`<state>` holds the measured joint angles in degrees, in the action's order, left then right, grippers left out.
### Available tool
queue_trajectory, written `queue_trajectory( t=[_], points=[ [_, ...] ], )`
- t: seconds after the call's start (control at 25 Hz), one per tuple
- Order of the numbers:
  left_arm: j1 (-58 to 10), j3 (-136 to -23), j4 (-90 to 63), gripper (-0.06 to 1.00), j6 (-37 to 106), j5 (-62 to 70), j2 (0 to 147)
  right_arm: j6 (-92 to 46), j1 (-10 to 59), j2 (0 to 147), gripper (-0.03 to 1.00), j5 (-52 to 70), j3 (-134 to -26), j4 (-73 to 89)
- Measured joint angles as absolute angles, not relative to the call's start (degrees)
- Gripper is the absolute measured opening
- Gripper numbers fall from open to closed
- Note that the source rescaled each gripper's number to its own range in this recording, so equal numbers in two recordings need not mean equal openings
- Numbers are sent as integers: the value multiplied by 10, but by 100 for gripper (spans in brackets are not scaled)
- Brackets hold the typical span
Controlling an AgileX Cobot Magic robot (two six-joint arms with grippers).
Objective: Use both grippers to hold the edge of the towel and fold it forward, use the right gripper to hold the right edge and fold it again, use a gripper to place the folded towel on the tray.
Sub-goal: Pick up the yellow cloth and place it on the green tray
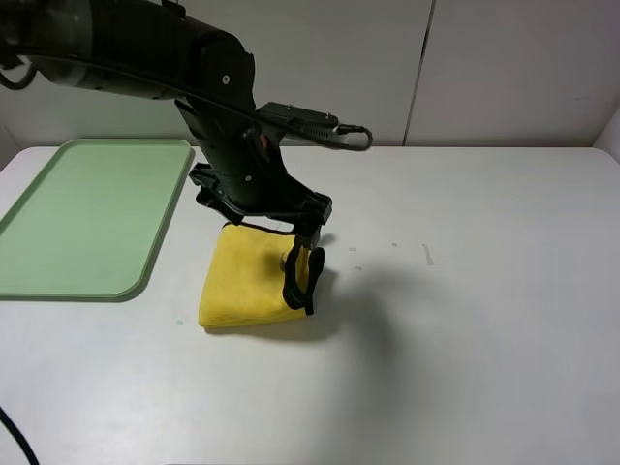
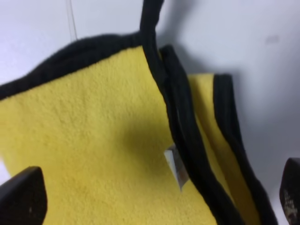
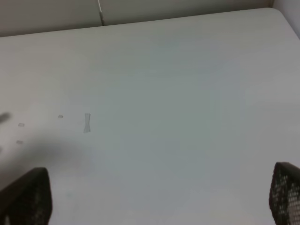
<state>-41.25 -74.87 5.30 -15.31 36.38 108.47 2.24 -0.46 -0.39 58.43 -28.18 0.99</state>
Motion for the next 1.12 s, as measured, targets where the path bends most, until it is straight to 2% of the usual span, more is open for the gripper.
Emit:
queue_trajectory(
  t=[0.52,0.88,1.12],
  points=[
    [-363,-747,74,100,-172,412,1052,22,-5,-4,100,584,-282,10],
    [-339,-668,75,100,-173,352,1064,22,-5,-4,100,584,-282,10],
    [-339,-660,63,100,-173,315,1104,22,-5,-4,100,584,-282,10]
  ],
)
